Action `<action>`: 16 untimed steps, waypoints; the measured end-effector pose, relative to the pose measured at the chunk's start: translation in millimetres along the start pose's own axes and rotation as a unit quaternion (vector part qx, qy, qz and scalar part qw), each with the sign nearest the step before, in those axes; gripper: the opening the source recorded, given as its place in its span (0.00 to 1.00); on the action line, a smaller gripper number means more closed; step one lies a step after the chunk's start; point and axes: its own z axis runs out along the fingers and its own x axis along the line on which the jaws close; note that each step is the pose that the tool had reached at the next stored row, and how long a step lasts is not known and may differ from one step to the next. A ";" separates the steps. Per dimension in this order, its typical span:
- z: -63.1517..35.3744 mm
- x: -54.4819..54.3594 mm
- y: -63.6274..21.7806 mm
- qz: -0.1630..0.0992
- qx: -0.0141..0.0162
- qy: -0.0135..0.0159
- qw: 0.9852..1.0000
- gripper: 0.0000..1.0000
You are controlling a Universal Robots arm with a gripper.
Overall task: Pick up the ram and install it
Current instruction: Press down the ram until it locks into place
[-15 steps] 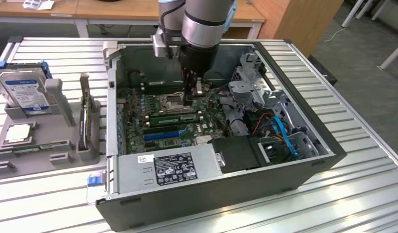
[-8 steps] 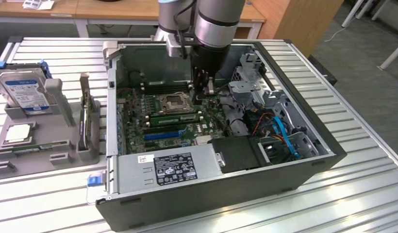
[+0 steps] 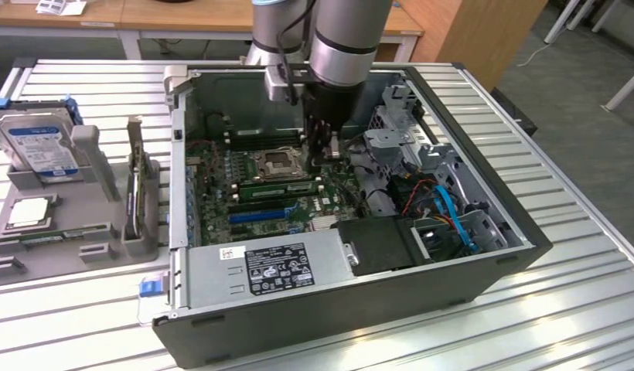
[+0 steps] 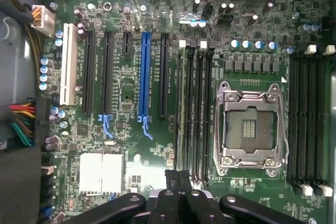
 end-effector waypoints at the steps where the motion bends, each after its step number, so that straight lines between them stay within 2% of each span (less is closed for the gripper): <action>1: 1.8 0.0 -0.1 0.000 0.000 0.000 1.000 0.11; 8: 14.5 0.0 -1.1 0.000 0.003 0.000 1.000 0.11; 14: 25.0 -0.3 -8.8 0.000 0.004 0.000 1.000 0.11; 16: 25.8 -0.4 -8.9 0.000 0.004 0.000 1.000 0.11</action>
